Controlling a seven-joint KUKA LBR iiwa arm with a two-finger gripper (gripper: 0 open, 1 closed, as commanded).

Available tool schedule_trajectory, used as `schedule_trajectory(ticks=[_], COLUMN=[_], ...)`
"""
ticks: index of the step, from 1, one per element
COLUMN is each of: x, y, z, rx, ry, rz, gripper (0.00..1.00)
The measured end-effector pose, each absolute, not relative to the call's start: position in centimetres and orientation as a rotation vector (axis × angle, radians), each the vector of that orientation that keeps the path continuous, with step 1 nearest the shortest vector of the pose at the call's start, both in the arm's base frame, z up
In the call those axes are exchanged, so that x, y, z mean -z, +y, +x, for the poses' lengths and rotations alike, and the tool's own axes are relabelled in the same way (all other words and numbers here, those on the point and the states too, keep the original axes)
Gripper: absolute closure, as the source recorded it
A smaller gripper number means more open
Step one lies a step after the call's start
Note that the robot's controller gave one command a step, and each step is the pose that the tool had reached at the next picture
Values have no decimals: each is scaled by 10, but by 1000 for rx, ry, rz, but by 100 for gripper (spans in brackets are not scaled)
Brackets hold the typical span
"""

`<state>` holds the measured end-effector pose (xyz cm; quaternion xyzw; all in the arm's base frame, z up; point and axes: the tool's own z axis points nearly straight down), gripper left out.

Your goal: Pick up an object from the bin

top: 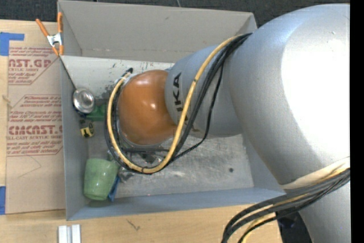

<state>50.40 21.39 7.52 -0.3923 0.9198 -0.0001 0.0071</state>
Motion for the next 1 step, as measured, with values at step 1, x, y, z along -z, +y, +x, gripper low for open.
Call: schedule_trajectory(ticks=[1], x=[-226], y=[203], z=[496], rx=[0], ry=[2848], rz=[-1303], gripper=[100])
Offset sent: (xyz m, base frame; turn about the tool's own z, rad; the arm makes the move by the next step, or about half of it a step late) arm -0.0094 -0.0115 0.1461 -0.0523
